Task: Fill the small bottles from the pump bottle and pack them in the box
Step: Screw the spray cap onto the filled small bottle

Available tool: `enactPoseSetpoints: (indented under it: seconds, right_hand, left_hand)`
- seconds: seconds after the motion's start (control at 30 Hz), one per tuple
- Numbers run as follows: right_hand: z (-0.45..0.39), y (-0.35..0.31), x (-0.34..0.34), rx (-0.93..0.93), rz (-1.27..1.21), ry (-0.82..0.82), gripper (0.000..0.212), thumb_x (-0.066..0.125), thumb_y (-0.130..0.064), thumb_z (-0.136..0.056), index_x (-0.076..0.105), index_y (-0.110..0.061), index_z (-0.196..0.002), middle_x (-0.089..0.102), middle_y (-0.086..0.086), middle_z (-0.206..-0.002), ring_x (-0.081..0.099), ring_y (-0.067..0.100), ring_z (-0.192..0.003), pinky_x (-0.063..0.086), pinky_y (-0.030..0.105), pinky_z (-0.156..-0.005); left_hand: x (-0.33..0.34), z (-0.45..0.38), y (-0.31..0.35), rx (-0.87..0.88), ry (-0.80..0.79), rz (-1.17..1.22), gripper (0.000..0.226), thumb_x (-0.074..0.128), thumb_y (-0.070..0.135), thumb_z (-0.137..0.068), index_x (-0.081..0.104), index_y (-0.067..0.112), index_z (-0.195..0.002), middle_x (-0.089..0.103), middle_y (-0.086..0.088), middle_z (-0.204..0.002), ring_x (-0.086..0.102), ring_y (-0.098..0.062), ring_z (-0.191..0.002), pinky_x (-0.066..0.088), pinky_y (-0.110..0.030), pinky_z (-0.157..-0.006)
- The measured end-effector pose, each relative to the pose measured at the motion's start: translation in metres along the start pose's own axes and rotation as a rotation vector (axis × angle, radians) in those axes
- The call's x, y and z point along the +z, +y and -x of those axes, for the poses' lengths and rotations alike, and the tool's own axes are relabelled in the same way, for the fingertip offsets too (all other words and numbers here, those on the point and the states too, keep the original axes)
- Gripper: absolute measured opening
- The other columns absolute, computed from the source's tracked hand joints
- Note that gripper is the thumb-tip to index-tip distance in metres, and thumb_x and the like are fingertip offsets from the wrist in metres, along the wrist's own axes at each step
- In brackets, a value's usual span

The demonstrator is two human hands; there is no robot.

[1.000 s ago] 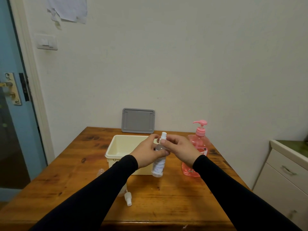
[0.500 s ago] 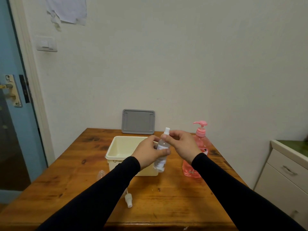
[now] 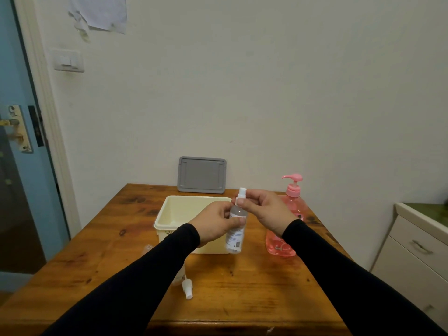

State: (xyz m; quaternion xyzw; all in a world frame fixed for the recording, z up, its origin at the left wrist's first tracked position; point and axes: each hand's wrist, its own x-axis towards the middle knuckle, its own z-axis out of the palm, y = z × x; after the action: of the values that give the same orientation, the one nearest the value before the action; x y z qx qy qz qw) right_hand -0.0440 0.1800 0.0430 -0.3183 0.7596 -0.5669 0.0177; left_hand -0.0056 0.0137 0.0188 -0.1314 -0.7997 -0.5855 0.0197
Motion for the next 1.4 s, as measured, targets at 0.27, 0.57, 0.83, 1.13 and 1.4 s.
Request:
enactPoseSetpoints:
  seconds: [0.27,0.57,0.83,1.13,1.4]
  right_hand:
    - [0.008,0.016,0.02,-0.015,0.145,0.165,0.011,0.061,-0.03,-0.092,0.069,-0.024,-0.095,0.072,-0.011,-0.085,0.067,0.0,-0.08,0.05,0.016,-0.066]
    - [0.028,0.041,0.035,0.051,0.221,0.096,0.02,0.06,-0.035,-0.091,0.068,-0.03,-0.109,0.07,-0.018,-0.099,0.062,-0.005,-0.094,0.052,0.023,-0.082]
    - [0.037,0.066,0.034,0.138,0.338,0.032,0.061,0.053,-0.054,-0.088,0.046,-0.025,-0.141,0.051,-0.008,-0.139,0.047,0.007,-0.125,0.038,0.023,-0.099]
    - [0.042,0.077,0.028,0.149,0.381,-0.033,0.074,0.052,-0.068,-0.082,0.037,-0.031,-0.145,0.045,-0.012,-0.144,0.04,0.005,-0.13,0.033,0.025,-0.102]
    - [0.044,0.079,0.028,0.159,0.394,-0.035,0.08,0.052,-0.072,-0.078,0.036,-0.032,-0.145,0.043,-0.01,-0.146,0.039,0.006,-0.131,0.033,0.03,-0.106]
  left_hand:
    - [0.021,0.0,-0.017,0.022,0.223,-0.245,0.019,0.067,0.033,-0.086,0.052,0.035,-0.098,0.061,0.016,-0.087,0.059,0.0,-0.078,0.042,-0.012,-0.06]
    - [0.034,0.017,-0.055,-0.049,0.273,-0.151,0.031,0.074,0.031,-0.077,0.057,0.026,-0.103,0.063,0.011,-0.095,0.059,-0.004,-0.087,0.047,-0.019,-0.07]
    - [0.058,0.026,-0.081,-0.129,0.282,-0.018,0.036,0.077,0.028,-0.075,0.055,0.035,-0.103,0.064,0.015,-0.1,0.058,0.001,-0.092,0.049,-0.018,-0.076]
    - [0.064,0.028,-0.087,-0.151,0.293,-0.039,0.033,0.078,0.031,-0.073,0.055,0.032,-0.096,0.063,0.011,-0.095,0.059,-0.003,-0.086,0.047,-0.019,-0.07]
    - [0.066,0.031,-0.086,-0.201,0.256,-0.072,0.034,0.075,0.035,-0.074,0.053,0.035,-0.1,0.063,0.014,-0.094,0.059,0.001,-0.084,0.045,-0.014,-0.066]
